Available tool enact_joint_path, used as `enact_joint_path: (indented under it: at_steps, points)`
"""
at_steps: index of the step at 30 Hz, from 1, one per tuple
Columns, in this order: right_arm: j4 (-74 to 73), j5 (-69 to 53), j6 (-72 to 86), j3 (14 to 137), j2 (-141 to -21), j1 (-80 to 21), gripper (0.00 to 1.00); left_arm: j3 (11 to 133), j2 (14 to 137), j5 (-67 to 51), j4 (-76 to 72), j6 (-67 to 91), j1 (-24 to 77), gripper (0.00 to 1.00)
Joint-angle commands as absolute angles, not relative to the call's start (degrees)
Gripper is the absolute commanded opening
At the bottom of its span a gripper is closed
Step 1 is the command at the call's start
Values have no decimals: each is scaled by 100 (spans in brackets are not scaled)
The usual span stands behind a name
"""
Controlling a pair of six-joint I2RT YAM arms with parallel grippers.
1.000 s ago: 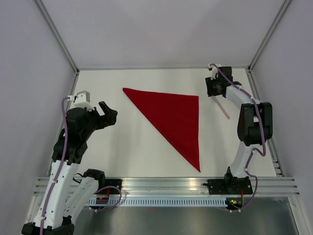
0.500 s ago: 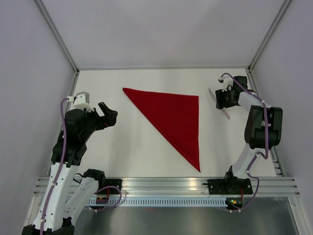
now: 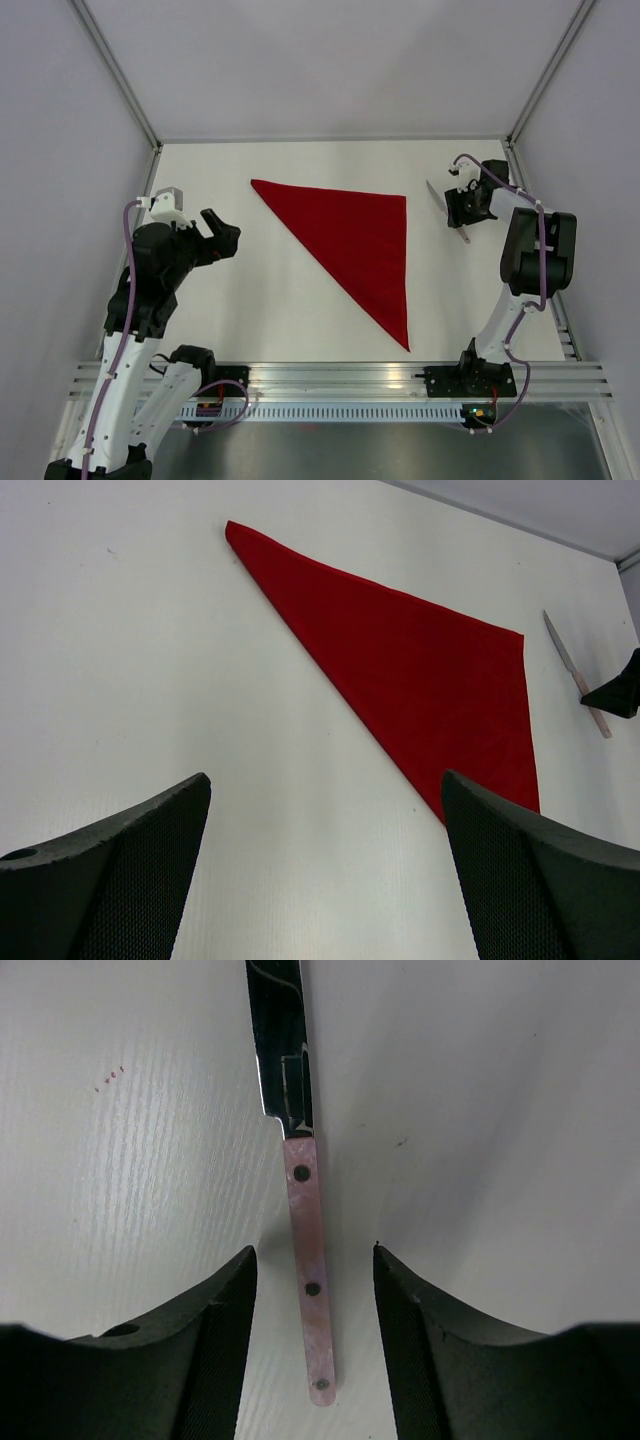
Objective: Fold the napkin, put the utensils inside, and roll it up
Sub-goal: Grab a utensil with the right arm
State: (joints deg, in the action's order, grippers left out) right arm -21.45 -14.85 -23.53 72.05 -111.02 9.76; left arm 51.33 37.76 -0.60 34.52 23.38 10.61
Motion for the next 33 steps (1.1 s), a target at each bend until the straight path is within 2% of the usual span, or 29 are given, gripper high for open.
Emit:
enact_joint_path:
  at_steps: [1, 5, 8, 14, 15, 18, 33]
  points:
    - [-2171, -1521, -2487, 7418, -11373, 984, 55, 5106, 3779, -264, 3322, 2039, 1028, 100]
    - [-2197, -1441, -2496, 7479, -11505, 984, 42, 5106, 3788, -246, 3313, 2039, 1037, 100]
    - [-2232, -1415, -2566, 7453, -11549, 984, 38, 5106, 3788, -255, 3322, 2039, 1037, 100]
    - [-2294, -1433, -2628, 7365, -11566, 984, 17, 5106, 3797, -255, 3322, 2039, 1028, 100]
    - [-2303, -1433, -2619, 7383, -11549, 984, 10, 5106, 3788, -255, 3322, 2039, 1037, 100]
    - [-2460, -1459, -2523, 7522, -11453, 984, 0, 5106, 3788, -255, 3314, 2039, 1028, 100]
    - [-3269, -2100, -2101, 7735, -10231, 827, 0, 5106, 3797, -264, 3322, 2039, 1028, 100]
